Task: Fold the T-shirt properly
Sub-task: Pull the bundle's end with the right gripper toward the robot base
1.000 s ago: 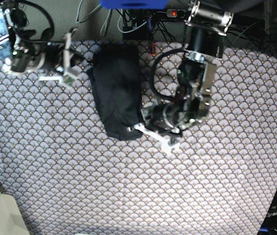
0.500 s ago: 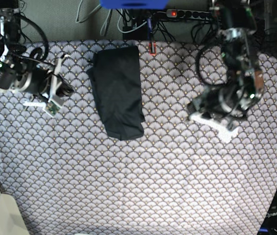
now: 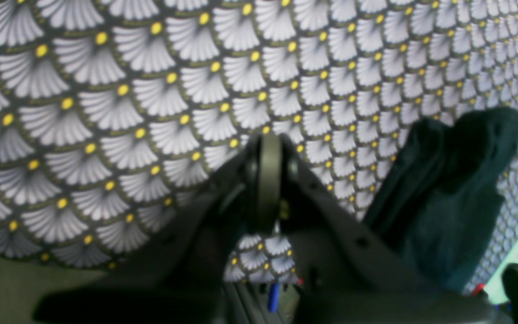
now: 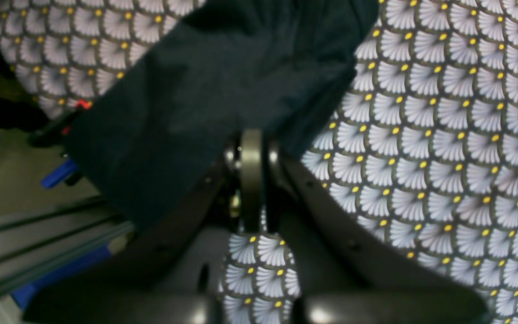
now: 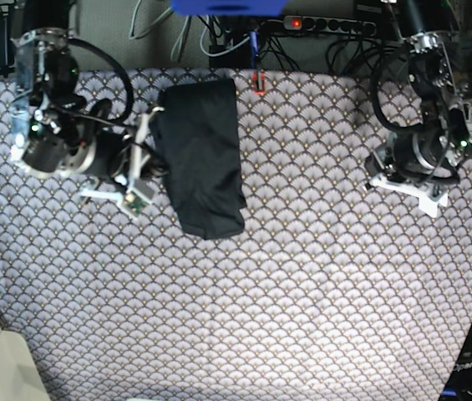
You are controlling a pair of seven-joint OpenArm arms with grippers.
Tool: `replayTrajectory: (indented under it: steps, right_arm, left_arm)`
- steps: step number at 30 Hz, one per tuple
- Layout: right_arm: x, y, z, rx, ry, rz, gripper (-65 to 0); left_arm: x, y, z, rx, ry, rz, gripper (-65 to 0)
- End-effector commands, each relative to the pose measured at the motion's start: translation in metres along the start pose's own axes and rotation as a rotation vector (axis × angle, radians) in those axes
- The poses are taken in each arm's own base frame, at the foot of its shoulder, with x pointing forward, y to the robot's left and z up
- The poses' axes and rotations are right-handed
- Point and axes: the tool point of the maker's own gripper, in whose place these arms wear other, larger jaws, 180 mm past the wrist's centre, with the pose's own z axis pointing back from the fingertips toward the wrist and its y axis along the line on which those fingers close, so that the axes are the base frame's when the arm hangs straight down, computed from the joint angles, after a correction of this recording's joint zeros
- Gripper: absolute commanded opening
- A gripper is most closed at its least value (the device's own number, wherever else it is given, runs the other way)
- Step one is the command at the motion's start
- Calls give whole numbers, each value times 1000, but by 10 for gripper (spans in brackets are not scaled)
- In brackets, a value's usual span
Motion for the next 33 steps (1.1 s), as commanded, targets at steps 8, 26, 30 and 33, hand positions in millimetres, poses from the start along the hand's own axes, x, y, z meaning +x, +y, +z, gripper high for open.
replayTrajectory:
  steps: [8,26,30,33]
  right_arm:
    - [-3,28,-6,63,-22,-39,-650]
    - [-46,40,-11,111,-35,-130,-650]
    - [-62,38,-19,126,-1,-172,-650]
    - [-62,38,-22,130,-13,-186,-650]
  left_arm:
    - [9,4,-15,2,-14,36,-650]
    - [7,-8,-32,-5,20,11,-650]
    - [10,-9,-31,-6,14,7,-650]
    - [11,-8,-31,-3,14,8,-650]
